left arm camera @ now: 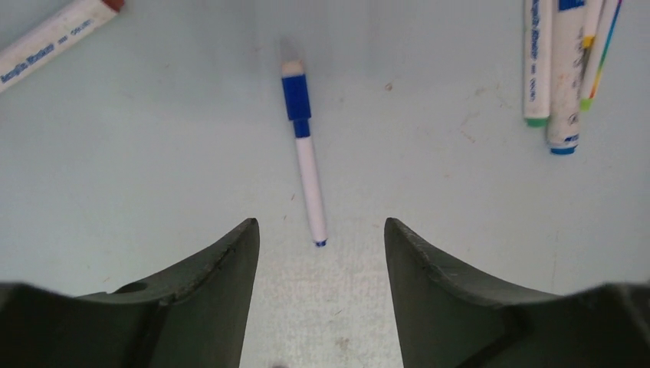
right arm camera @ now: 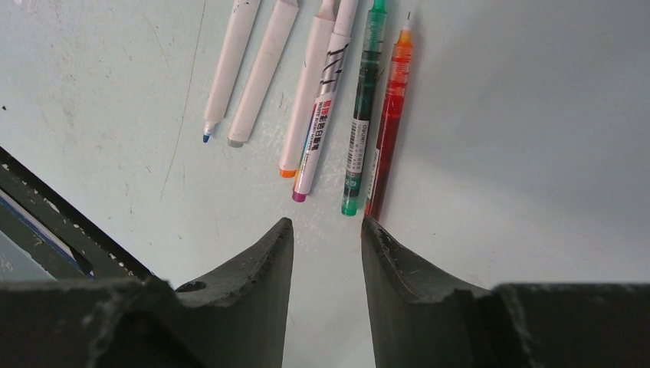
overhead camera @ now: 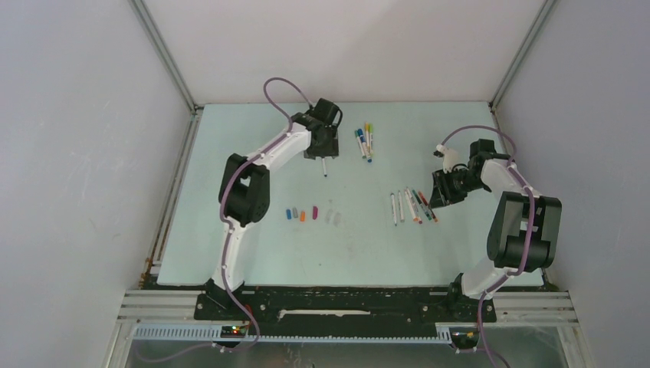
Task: Open the pen caps
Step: Move the pen to the center of the board.
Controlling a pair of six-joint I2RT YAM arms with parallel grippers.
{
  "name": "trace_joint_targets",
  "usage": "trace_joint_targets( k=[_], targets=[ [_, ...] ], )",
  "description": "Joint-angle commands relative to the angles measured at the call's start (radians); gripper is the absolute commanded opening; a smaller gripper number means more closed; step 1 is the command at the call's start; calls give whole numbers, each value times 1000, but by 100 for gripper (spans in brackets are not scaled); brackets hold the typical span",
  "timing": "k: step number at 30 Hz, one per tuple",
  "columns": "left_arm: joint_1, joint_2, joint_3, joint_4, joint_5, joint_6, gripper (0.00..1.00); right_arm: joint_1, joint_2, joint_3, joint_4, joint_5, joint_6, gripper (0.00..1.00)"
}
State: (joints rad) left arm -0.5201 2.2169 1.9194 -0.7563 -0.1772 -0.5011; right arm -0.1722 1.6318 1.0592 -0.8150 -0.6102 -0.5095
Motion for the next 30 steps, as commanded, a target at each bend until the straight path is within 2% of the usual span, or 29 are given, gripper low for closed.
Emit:
trace_joint_targets(
  k=[1,14,30],
  targets=[
    [15,68,153,-70,25,-19,62,2,-42,41,-10,-20,-21,41],
    [43,156,222,-81,103,-23,45,2,-44,44,-14,-23,-24,41],
    [60,253,329,-181,150,-50,33,3,-47,47,-18,-25,-27,41]
  ],
)
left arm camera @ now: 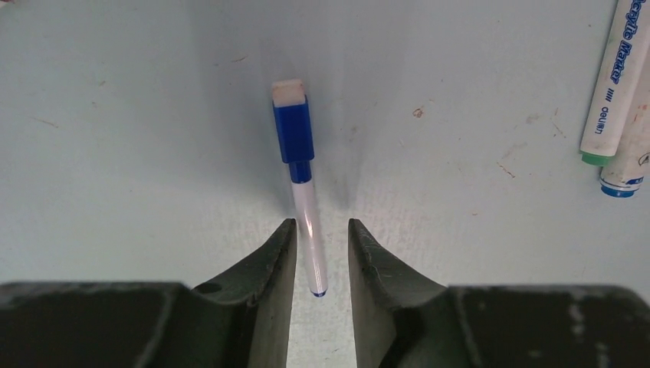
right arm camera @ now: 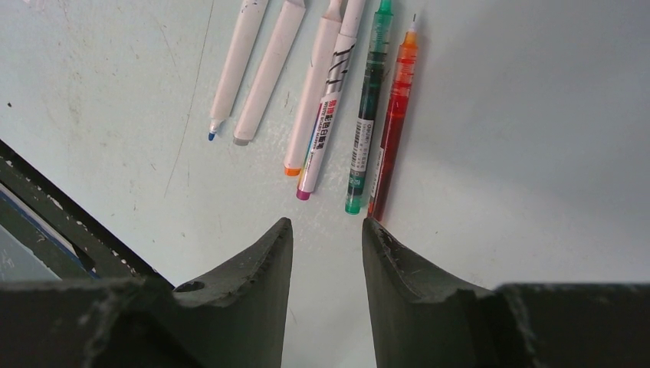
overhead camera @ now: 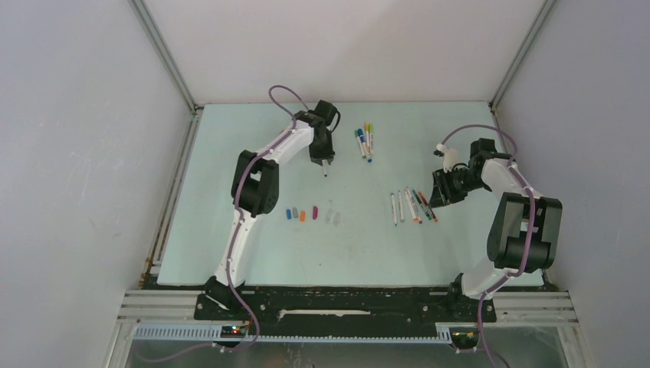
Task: Open the pen caps
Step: Move the pen to the center of the board.
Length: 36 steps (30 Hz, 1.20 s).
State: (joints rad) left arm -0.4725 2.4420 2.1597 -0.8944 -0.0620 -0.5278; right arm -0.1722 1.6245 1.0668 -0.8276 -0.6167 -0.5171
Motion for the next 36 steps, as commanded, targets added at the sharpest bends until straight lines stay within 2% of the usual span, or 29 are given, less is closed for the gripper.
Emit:
trace_joint_targets(
  k=[1,12,20,25,33,36],
  targets=[
    [13,31,96,-48,39,-24,31,3,-39,38,-5,-20,-20,41],
    [24,69,144,-145,99,1,24,3,-62,40,-9,-29,-23,41],
    [25,54,83,-164,129,46,17,3,-75,40,-11,-35,-25,41],
    [25,-44,-64,-129,89,87,16,2,-79,41,-11,-39,-28,41],
    [25,-227,-407,-31,11,114,15,3,-81,40,-15,-44,-29,41],
    [25,-256,-467,-9,-1,119,17,3,-79,41,-15,-47,-30,41]
  ],
)
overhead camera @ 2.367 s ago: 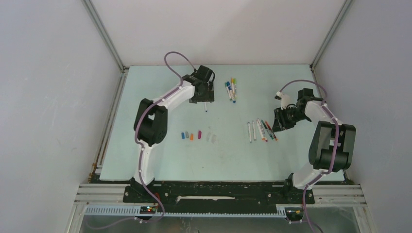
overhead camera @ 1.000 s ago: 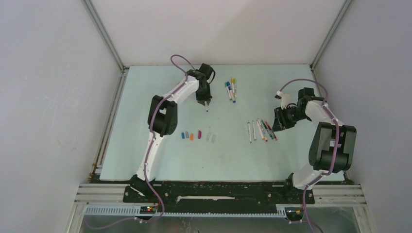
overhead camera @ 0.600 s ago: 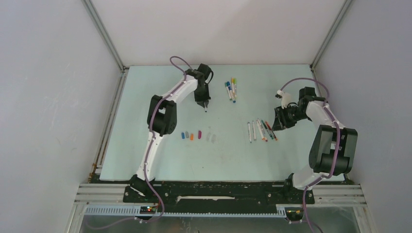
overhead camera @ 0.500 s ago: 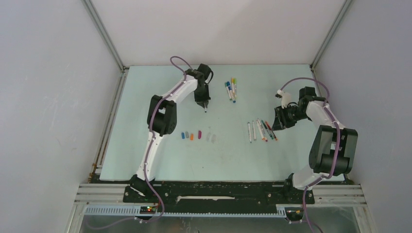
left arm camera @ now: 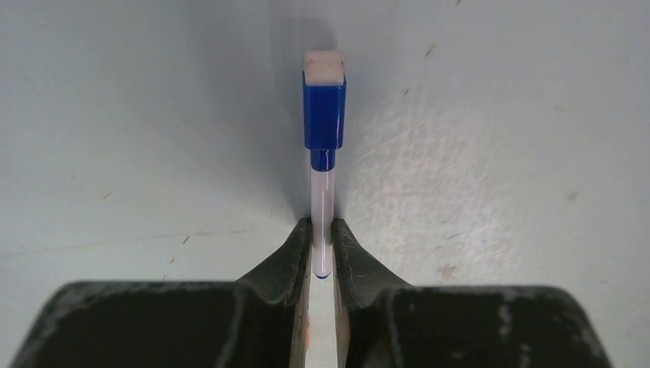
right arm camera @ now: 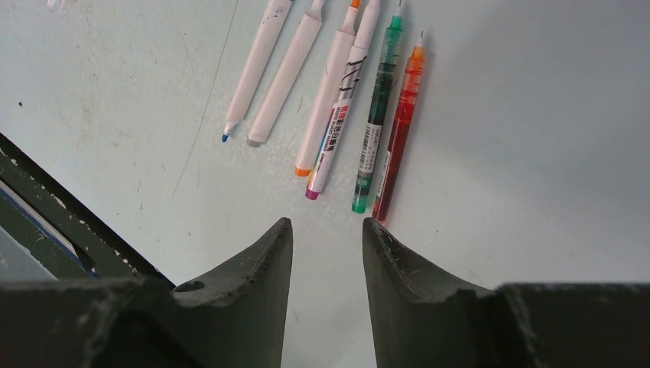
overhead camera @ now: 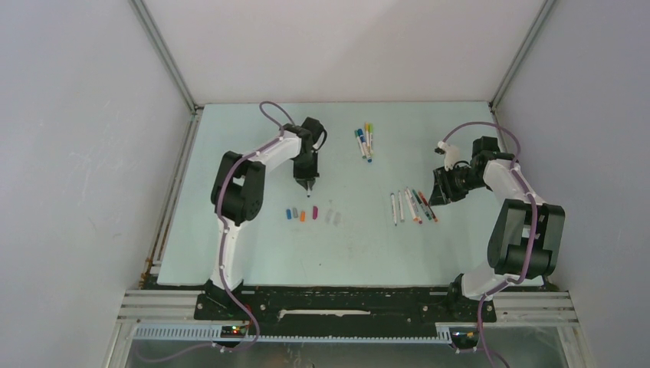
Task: Open the pen caps
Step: Move the pen to the center of the board, then pick up the pen from the center of the board.
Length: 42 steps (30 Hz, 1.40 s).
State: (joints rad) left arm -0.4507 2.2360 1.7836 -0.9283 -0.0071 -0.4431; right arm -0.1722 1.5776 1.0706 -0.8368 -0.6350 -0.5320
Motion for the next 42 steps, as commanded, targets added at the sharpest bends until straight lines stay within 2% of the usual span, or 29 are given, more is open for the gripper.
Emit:
trace_joint_targets(
  k=[1,6,13,15,21,25,34,39,42],
  targets=[
    [3,-53,-98,29,-61,36,18,3,-32,36,-5,-29,-14,41],
    [3,-23,-58,15,-83,47,28,2,-33,37,-7,-29,-14,42],
    [9,29,8,-20,-92,65,29,2,-32,36,-8,-32,-17,42],
    [13,35,8,-21,-83,67,26,2,-33,36,-8,-33,-16,42],
    [20,27,-18,2,-50,76,7,2,-39,36,-11,-42,-21,42],
    [23,-28,-56,57,-63,75,2,2,-54,37,-16,-67,-31,42],
    [29,-310,-263,380,-6,36,0,5,-112,37,-41,-195,-72,42],
    [27,-463,-430,593,126,-28,0,22,-140,36,-64,-338,-88,42],
    [18,-561,-554,791,248,-96,0,38,-164,35,-78,-439,-102,42]
  ],
)
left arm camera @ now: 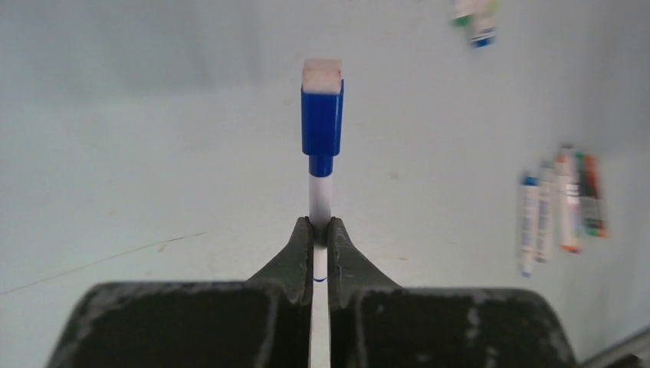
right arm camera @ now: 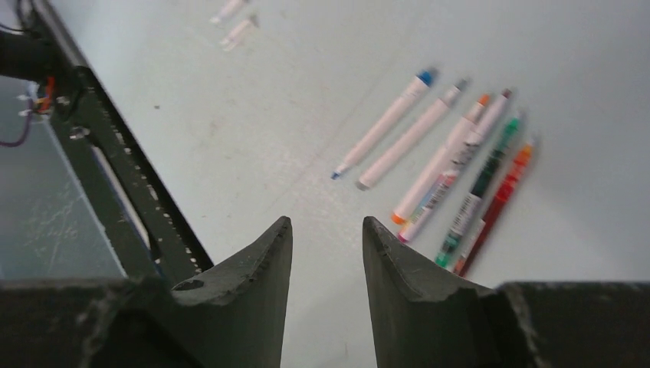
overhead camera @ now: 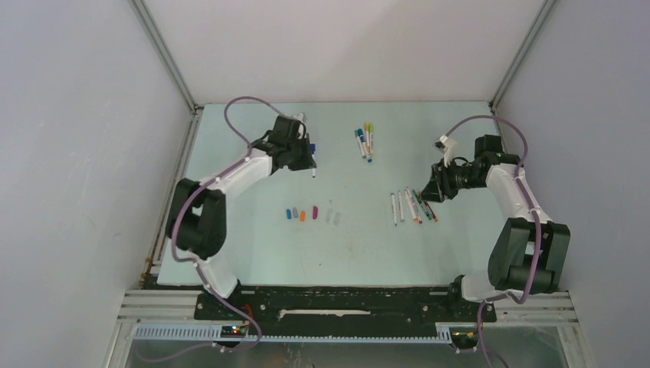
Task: Open the pen caps
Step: Pick up the pen from the center of the board.
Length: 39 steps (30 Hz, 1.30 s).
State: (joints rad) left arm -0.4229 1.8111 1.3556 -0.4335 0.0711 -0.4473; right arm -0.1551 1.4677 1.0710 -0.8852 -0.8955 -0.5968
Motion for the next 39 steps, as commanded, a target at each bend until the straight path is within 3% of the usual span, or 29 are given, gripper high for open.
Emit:
trace_joint_targets(
  k=[1,8,14,23,39],
  targets=[
    [-18,-168,-170,370,201,-113,0,25,-61,33,-29,-212,-38,42],
    [-144,-293,-344,813,302,-288,0,25,-76,20,-28,-424,-22,43],
    [-281,-276,-348,1020,235,-378,0,26,-52,18,-23,-529,4,48],
    [-395,-182,-266,1061,179,-409,0,31,-31,1,77,-592,142,56],
    [-457,-119,-204,1051,173,-403,0,104,2,-13,174,-556,276,50]
  ],
)
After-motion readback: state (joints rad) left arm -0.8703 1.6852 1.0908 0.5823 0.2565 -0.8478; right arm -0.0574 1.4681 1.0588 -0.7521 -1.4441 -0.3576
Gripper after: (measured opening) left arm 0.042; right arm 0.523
